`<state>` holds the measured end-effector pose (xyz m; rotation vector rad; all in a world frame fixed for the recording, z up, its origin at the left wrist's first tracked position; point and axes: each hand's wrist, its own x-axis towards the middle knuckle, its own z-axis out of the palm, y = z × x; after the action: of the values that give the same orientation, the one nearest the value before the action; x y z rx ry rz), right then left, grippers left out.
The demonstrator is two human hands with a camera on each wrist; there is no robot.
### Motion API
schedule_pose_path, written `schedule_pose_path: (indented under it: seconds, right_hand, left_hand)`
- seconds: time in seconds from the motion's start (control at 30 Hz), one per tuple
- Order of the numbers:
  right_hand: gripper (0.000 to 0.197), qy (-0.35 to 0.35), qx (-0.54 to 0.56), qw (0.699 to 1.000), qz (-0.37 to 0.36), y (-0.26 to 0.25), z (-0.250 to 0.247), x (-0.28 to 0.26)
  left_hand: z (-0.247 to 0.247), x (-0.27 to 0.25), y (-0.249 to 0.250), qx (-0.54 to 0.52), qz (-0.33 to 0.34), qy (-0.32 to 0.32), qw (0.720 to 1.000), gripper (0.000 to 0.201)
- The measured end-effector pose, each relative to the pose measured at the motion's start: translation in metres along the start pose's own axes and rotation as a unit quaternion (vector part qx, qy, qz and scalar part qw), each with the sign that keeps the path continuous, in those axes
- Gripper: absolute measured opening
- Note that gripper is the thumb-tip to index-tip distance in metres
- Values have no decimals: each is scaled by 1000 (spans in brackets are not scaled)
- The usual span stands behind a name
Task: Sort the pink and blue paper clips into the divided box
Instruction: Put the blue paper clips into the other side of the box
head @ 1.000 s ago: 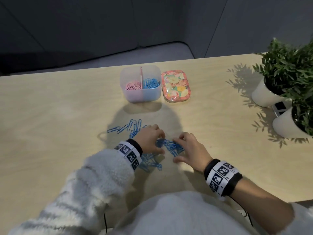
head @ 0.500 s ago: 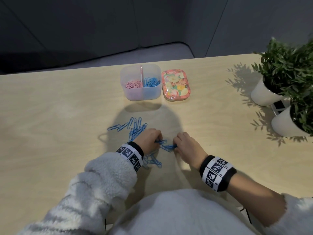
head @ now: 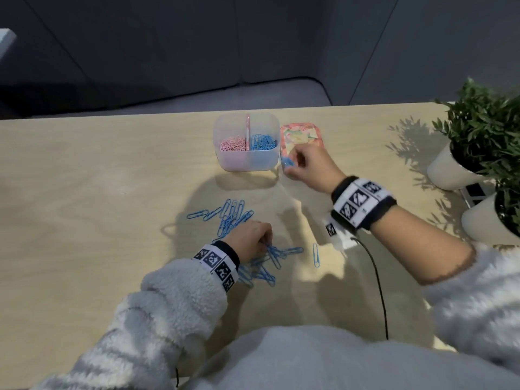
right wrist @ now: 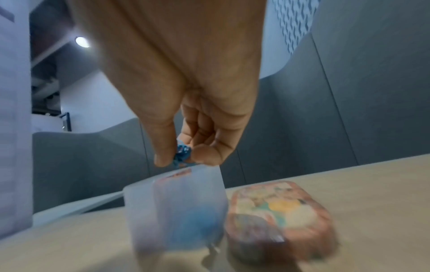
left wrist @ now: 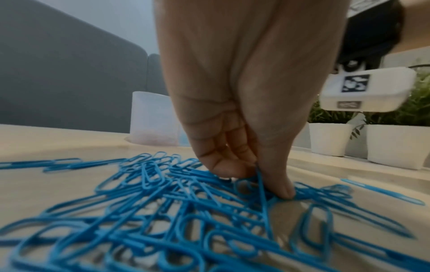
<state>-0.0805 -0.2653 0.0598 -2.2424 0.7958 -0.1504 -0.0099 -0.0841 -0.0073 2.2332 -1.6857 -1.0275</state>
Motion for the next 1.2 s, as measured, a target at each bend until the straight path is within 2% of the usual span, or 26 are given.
schedule_pose_path:
  seconds: [0.13,0.27,0.33,0.5,0.6,0.73,0.8,0.93,1.0,1.07,1.1,1.13,1.2]
  right_hand:
    - [13,86,40,995,31,-24,-3,51]
    - [28,76,61,994,57,-31,0,63]
    - [23,78,82,992,53,-26,0,57]
    - [17,58,100,993,39,12,0,1]
    - [29,-11,106,994,35,33,4,-48]
    - [47,-36,63,996,59,59,9,-98]
    - [50,-44,77,993,78,69,14,-116]
    - [46,-41,54,992,109,80,22,-137]
    - [33,-46,3,991,128,80,25,-141]
    - [15,-70,-50,985,149,78,29,-145]
    - [7,-82,-65,982,158,77,33,-146]
    - [11,-88,-72,980,166,75,39,-147]
    - [25,-82,-78,977,180,74,50,-147]
  left_hand:
    - [-6,1,-6,-25,-1,5,1000,11]
    - [-27,9,-3,-92,15,68,993,11]
    - [-47,18,2,-145,31,116,982,12]
    - [-101,55,16,-236,43,271,932,14]
    - [-126,79,21,-331,44,327,884,29]
    - [-140,104,14,-338,23,388,857,23]
    - [-138,111,6,-330,5,391,859,19]
    - [-127,111,-13,-276,-27,333,901,9]
    - [-122,103,-16,-204,-8,352,914,12]
    - [-114,87,-11,-120,46,376,918,10]
    - [-109,75,-6,-95,69,356,927,7]
    - [-101,63,-3,-85,70,303,947,6]
    - [-81,37,1,-61,46,153,985,11]
